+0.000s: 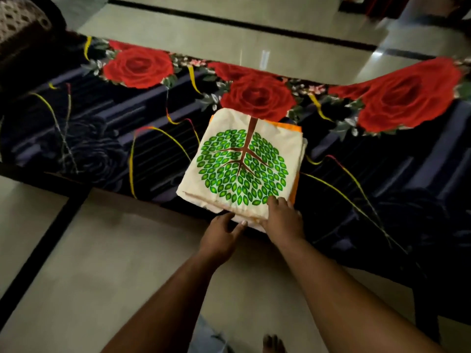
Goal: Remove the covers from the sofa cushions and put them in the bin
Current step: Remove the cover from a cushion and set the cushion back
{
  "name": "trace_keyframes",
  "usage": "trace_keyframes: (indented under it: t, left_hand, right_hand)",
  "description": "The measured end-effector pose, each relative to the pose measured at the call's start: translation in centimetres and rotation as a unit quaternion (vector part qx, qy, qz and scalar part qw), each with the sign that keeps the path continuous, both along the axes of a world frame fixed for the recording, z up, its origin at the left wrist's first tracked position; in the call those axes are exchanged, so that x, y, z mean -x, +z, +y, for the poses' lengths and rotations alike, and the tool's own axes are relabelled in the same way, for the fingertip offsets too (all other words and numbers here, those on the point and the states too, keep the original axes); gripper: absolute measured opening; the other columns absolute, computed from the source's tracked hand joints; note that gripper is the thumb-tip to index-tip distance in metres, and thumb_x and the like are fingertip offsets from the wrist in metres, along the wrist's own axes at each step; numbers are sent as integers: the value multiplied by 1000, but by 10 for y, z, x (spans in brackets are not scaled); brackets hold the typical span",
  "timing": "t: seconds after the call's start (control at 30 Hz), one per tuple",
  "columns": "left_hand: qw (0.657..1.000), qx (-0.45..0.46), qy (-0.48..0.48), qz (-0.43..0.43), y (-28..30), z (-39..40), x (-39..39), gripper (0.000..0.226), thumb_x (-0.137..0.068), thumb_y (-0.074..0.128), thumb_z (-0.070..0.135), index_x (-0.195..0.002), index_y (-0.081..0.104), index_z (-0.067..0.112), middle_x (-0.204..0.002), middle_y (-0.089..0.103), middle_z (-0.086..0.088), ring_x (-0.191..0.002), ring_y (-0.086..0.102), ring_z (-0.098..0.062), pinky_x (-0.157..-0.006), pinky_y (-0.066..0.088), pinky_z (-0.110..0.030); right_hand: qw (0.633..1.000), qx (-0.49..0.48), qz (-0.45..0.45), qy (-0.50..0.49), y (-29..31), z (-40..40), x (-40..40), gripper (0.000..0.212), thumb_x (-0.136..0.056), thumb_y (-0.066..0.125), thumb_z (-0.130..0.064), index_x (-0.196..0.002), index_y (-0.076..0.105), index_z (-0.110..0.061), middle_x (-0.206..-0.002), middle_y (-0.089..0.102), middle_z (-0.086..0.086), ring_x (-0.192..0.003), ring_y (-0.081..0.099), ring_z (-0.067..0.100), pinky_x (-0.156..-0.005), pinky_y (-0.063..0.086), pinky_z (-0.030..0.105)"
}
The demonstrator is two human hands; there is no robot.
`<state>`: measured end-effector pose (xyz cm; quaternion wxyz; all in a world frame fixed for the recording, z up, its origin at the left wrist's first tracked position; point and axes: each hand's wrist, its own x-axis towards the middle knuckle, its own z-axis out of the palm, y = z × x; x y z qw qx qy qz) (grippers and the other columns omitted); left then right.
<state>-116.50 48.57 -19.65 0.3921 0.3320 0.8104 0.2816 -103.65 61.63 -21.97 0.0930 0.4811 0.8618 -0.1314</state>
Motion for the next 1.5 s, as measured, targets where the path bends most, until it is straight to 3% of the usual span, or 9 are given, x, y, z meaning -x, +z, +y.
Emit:
trace_keyframes:
  t: [0.3, 0.47, 0.6, 0.7, 0.77, 0.9, 1.13, 1.3, 1.5]
  left_hand:
    - [996, 38, -10, 77, -46, 18, 4, 55, -94, 60, 54, -133, 62, 16, -130, 62, -2, -116, 60, -16, -97, 49, -32]
    - [994, -1, 30, 104, -16, 5, -4, 37, -95, 64, 38, -126, 66, 18, -119, 67, -1, -110, 64, -19, -92, 51, -34]
    - [986, -78, 48, 139, 70, 15, -11, 63, -89, 72, 36, -144, 46, 23, -140, 55, -2, -130, 51, -22, -104, 46, -43]
    - [986, -99, 28, 130, 149, 10, -24, 92, -85, 76, 36, -158, 21, 31, -159, 32, -2, -144, 31, -18, -114, 36, -40]
    - [984, -93, -12, 149, 201, -12, -40, 84, -83, 75, 25, -154, 32, 32, -159, 31, -4, -145, 30, -23, -115, 34, -42]
    - [978, -143, -35, 150, 298, -84, -78, 31, -87, 62, 20, -118, 68, 19, -112, 65, 6, -106, 60, -17, -84, 45, -32]
    - [971, -192, -108, 91, 402, -253, -167, 33, -63, 61, 31, -94, 60, 21, -89, 69, -3, -86, 65, -28, -68, 52, -40]
    - [898, -215, -329, 196, 446, -373, -256, 45, -75, 76, 52, -109, 61, 26, -99, 71, -5, -95, 66, -31, -67, 41, -34]
    - [723, -264, -563, 299, 473, -490, -382, 48, -80, 53, 71, -109, 65, 36, -112, 67, 5, -110, 61, -25, -91, 44, -41]
  right_hand:
    - [992, -52, -47, 106, -65, 42, -6, 24, -97, 52, -26, -118, 62, -27, -121, 60, 3, -117, 51, 28, -95, 41, 43]
    - [971, -76, 219, 64, -5, 45, -7, 21, -92, 48, -27, -94, 63, -14, -89, 66, 9, -85, 62, 33, -70, 46, 39]
    - [907, 28, 419, -1, 107, 34, -19, 32, -91, 45, -38, -95, 65, -13, -79, 65, 6, -72, 62, 29, -61, 48, 37]
    - [897, 157, 413, -14, 185, 4, -34, 35, -91, 51, -46, -101, 66, -17, -83, 66, 0, -76, 62, 20, -67, 53, 39]
    - [897, 197, 396, -11, 237, -32, -48, 35, -90, 55, -44, -104, 67, -14, -90, 70, 7, -84, 65, 25, -74, 55, 44]
    - [882, 210, 421, -37, 323, -119, -89, 40, -85, 62, -55, -95, 64, -17, -89, 69, 6, -83, 66, 23, -77, 56, 45]
    - [800, 122, 546, -214, 406, -366, -204, 69, -68, 85, -48, -125, 54, -25, -113, 67, -4, -99, 66, 2, -84, 53, 23]
    - [761, -86, 494, -411, 423, -554, -297, 25, -91, 74, -22, -107, 74, -3, -93, 71, 3, -97, 70, 24, -74, 44, 21]
    - [685, -205, 402, -572, 459, -738, -437, 33, -98, 63, -34, -110, 70, -4, -105, 73, 18, -100, 67, 30, -76, 40, 27]
